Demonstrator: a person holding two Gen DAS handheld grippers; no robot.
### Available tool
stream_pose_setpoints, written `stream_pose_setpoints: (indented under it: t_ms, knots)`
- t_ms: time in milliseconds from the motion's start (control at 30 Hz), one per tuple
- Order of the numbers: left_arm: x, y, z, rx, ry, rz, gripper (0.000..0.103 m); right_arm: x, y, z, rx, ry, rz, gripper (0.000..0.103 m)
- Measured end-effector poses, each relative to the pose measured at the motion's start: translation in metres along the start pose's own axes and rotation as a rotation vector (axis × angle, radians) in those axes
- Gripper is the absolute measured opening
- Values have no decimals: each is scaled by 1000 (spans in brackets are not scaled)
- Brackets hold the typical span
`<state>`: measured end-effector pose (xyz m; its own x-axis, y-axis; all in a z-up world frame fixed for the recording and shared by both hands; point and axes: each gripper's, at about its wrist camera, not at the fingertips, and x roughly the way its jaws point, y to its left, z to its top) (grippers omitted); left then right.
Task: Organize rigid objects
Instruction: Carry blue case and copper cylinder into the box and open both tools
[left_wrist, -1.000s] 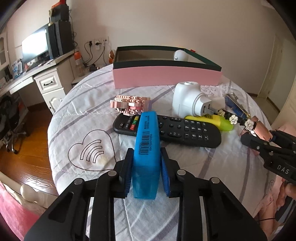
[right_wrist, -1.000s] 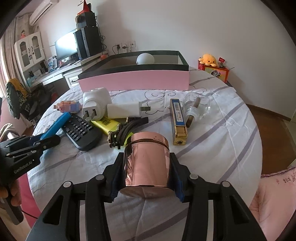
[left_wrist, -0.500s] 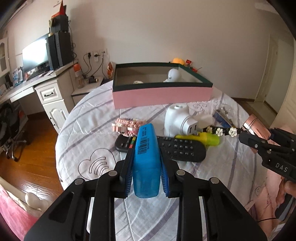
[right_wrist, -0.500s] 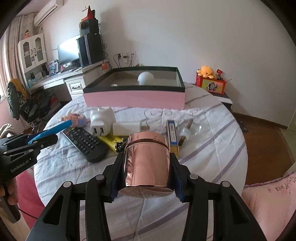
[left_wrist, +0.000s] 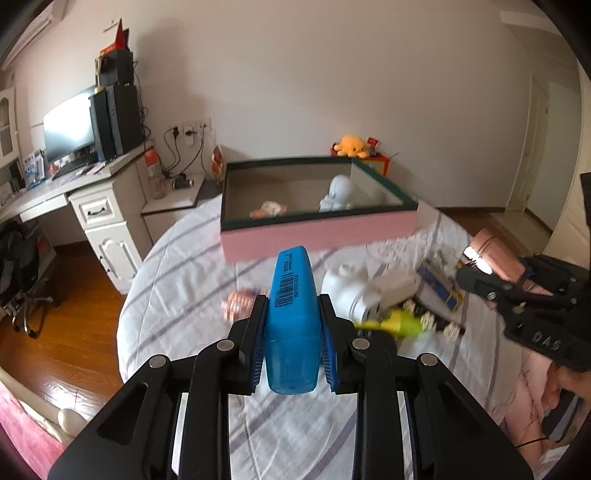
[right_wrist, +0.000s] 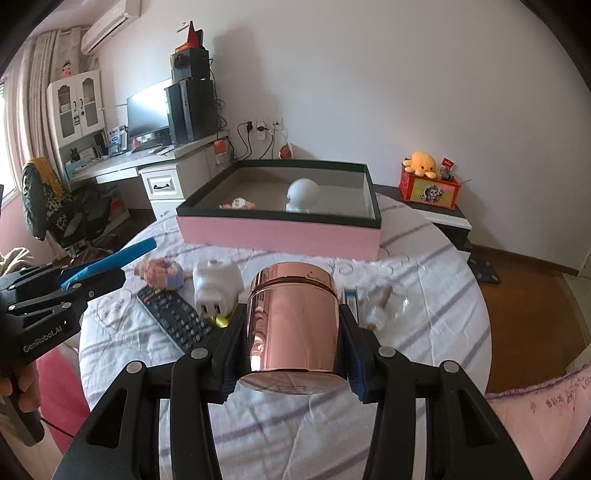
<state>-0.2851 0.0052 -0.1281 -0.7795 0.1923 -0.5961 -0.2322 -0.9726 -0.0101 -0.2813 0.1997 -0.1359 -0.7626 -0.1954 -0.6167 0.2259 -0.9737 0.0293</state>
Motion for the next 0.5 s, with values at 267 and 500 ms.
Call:
stream_pose_setpoints:
  t_ms: [267, 500]
  knots:
    - [22, -5, 50, 26, -34, -33, 26, 23, -2, 41, -50, -13, 0, 48]
    - [77, -4, 100, 43, 13, -63, 26, 64, -19, 87, -83, 9, -17, 48]
